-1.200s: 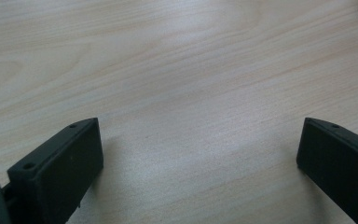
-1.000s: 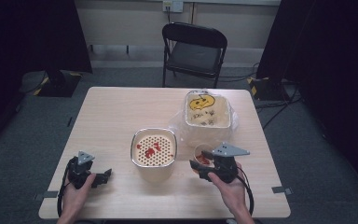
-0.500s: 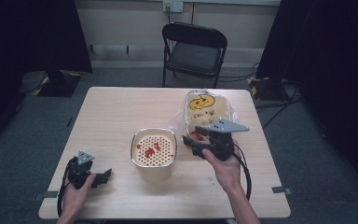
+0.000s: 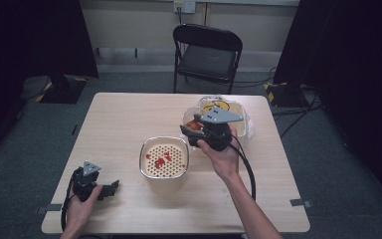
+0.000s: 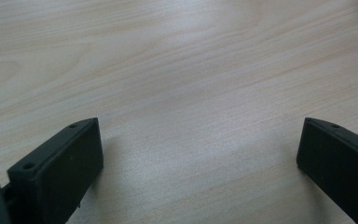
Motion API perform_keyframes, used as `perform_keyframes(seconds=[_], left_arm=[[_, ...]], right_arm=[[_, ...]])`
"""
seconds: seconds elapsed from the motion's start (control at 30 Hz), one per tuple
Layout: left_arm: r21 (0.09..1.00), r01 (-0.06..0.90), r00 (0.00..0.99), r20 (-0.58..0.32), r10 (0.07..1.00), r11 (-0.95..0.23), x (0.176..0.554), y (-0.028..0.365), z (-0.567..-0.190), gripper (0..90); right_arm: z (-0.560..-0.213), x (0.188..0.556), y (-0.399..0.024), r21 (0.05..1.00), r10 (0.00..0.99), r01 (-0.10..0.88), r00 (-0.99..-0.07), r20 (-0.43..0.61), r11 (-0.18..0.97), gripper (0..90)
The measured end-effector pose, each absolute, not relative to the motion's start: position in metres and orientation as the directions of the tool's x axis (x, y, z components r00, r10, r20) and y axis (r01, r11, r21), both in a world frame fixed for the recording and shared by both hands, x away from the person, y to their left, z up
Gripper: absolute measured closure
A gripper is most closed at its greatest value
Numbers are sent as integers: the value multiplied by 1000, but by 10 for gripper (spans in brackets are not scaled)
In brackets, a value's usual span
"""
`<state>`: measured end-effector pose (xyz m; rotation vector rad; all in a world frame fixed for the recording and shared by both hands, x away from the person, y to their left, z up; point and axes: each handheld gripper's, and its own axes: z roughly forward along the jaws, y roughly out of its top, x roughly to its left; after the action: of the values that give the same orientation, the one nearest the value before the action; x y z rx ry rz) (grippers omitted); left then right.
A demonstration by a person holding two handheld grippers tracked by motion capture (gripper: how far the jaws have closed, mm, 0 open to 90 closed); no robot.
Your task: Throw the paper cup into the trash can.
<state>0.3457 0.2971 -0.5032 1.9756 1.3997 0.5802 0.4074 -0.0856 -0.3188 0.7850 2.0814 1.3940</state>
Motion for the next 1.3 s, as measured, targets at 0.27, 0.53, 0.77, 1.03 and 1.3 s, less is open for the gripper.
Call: perform_keyframes(seconds=[0.27, 0.53, 0.77, 1.03, 1.3], left_arm=[[717, 659, 335, -9, 942, -228, 346, 297, -503, 0], [716, 659, 335, -8, 942, -228, 346, 297, -503, 0], [716, 659, 335, -8, 942, -228, 346, 297, -503, 0], [716, 659, 335, -8, 942, -228, 346, 297, -503, 0], [716, 659, 335, -8, 942, -228, 346, 297, -503, 0]], right_arm=[[-323, 420, -74, 918, 712, 112, -669, -213, 381, 426], [-323, 421, -68, 876, 698, 45, -623, -352, 481, 438], [-316, 418, -60, 806, 645, -6, -595, -479, 592, 448], [-321, 413, -48, 696, 560, -49, -555, -615, 717, 455], [-323, 411, -45, 624, 501, -81, -519, -692, 777, 462]])
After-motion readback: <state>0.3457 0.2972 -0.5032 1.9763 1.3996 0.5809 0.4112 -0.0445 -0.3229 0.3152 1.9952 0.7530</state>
